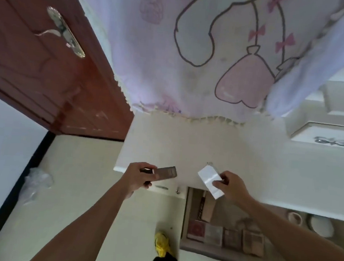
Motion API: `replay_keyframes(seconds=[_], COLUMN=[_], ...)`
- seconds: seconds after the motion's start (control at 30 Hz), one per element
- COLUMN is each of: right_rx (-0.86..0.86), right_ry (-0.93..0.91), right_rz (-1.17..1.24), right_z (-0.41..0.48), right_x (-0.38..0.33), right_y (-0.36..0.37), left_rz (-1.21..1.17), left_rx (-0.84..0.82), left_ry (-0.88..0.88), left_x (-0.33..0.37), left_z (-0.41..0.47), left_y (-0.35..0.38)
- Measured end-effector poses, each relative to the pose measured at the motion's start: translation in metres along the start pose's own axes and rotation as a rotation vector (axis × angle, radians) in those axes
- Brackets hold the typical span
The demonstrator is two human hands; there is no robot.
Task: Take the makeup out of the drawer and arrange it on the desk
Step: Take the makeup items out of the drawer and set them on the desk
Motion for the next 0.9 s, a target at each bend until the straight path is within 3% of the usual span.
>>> replay_keyframes(seconds=[0.2, 0.57, 0.9], right_rx=[-0.031, -0.102, 0.069], right_ry=[0.137, 0.225, 0.335], right_rz=[0.18, 0.352, 0.408], right_z=[0.005, 0.068, 0.122], right_x=[-0.05, -0.128, -0.191], right_y=[0.046, 0.073, 0.084], left_rz=[0.19, 0.219, 0.213], left_rx=[0.053, -0.072, -0.268], left_ry=[0.04, -0.019, -0.048], left_x=[0.022, 0.02, 0.027], left_z=[0.062, 0.168, 0.279], left_y=[-0.073, -0.095, -0.102])
Point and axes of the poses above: each hand's wrist, its own z-axis towards the middle knuckle, its own y-axis out of the palm, x = y × z, the point moved 8 cm from there along z, towards the middle knuckle, and after that the axes turned 12 degrees about y, right-handed, at the moved point
